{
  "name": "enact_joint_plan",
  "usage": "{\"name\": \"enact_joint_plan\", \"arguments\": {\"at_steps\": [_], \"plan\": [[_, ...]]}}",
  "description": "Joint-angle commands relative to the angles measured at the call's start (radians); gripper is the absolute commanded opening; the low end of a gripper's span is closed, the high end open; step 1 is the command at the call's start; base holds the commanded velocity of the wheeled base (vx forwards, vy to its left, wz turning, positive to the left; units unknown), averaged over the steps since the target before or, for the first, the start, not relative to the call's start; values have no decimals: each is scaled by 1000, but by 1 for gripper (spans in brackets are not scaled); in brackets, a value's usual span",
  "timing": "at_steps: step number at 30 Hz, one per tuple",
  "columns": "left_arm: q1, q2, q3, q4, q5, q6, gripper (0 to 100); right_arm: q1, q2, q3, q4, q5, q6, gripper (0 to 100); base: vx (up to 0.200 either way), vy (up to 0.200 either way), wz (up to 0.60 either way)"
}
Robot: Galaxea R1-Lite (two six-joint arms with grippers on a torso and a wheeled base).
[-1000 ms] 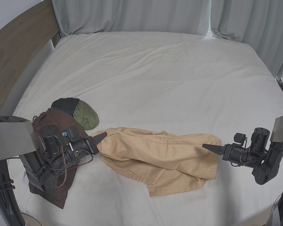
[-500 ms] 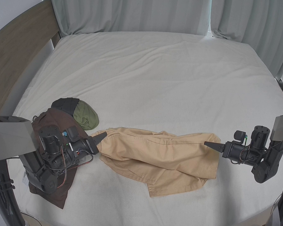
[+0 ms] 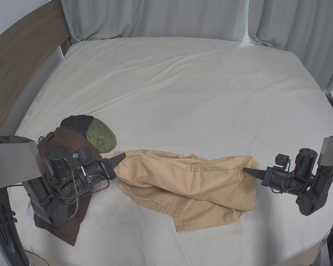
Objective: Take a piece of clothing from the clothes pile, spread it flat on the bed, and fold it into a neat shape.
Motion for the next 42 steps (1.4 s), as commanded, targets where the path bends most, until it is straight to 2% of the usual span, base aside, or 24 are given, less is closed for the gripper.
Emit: {"name": "enact_joint_plan", "arguments": {"at_steps": [1,9,17,42], "plan": [[22,-14,-29,-4,0,-1,0,6,-23,7,-1,2,-1,0,0,0,0],[59,-129,-63,-1,-14,-23,0,38,-152,42,3,2,-1,0,0,0,0],[60,-218,-67,-1,-16,-98,0,54,-221,58,3,2,-1,0,0,0,0],[65,-267,-61,-1,-14,-101,0,124,-344,53,4,2,-1,0,0,0,0]]}}
